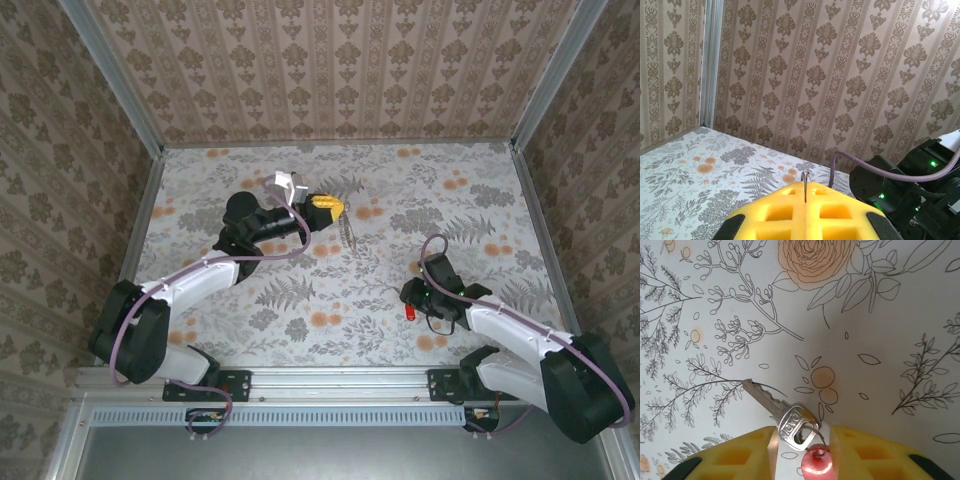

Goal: Put the keys on the keyring

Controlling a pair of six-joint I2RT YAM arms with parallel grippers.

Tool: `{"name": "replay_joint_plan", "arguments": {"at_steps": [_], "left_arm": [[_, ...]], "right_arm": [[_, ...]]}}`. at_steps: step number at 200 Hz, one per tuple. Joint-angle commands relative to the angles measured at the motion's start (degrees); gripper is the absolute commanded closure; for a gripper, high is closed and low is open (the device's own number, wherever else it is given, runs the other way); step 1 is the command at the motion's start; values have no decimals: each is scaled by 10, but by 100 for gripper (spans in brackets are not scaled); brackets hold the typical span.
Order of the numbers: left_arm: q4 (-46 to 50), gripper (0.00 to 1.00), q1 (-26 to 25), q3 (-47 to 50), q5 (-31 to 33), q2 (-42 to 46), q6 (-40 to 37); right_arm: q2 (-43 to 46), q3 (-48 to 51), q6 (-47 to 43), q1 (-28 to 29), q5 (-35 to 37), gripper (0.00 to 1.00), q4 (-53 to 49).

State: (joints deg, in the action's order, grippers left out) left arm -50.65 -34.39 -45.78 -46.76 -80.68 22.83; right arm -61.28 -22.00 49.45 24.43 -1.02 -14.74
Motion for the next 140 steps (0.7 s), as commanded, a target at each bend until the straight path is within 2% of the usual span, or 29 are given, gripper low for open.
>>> {"name": "replay_joint_plan", "arguments": {"at_steps": [1,44,73,140], "left_arm": [[-34,100,3,0,-16,-2,10],[-35,100,3,-2,-18,0,13],[-36,100,3,-1,-18,-1,14],[-43,100,5,-3,-17,-5,19]], "right_arm": [[12,5,4,4,30,64,-33],[-33,0,-7,5,3,63,0],[-68,-12,-14,19,-11,66,21],[-61,-19,-16,33,-13,100,23]]}}
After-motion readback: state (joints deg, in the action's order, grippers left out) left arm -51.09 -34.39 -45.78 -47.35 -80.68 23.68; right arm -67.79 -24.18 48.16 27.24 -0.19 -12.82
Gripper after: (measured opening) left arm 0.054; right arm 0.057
